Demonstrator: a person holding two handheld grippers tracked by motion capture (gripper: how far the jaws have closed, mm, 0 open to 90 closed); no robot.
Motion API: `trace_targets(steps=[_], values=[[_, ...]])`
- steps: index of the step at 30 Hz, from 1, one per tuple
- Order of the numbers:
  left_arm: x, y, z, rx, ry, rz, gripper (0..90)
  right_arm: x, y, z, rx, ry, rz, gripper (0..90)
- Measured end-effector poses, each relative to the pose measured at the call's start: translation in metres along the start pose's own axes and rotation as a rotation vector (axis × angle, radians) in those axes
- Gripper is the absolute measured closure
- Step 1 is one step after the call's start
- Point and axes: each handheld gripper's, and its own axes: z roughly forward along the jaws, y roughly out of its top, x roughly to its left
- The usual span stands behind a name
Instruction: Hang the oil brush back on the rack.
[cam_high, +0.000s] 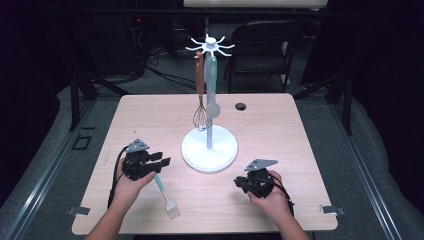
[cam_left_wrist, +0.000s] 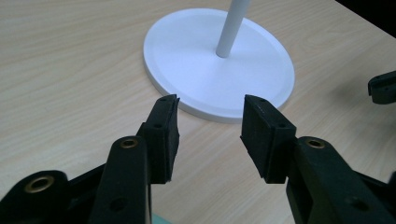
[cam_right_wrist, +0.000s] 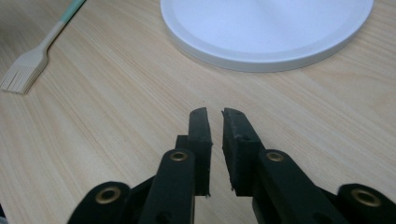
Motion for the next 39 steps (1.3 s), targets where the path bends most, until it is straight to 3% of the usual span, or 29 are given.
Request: trace_targets(steps=[4, 15, 24, 33, 39], values=[[0.002, -0.010, 0.001, 0.000, 0.001, -0.014, 56.3, 0.000, 0.000, -0.001, -0.004, -0.006, -0.004, 90.0], [0.009, -0.025, 0.005, 0.012, -0.010, -0.054, 56.2, -0.002, 0.000, -0.002, -0.014, -0.003, 0.002, 90.0], [0.009, -0.026, 0.006, 0.021, -0.012, -0.044, 56.0, -0.002, 0.002, -0.003, -0.021, 0.009, 0.014, 90.0], [0.008, -0.026, 0.006, 0.025, -0.016, -0.039, 56.0, -0.001, 0.015, -0.012, -0.103, 0.016, 0.000, 90.0], [0.008, -0.026, 0.006, 0.016, -0.016, -0.038, 56.0, -0.003, 0.029, -0.022, -0.141, -0.005, -0.015, 90.0]])
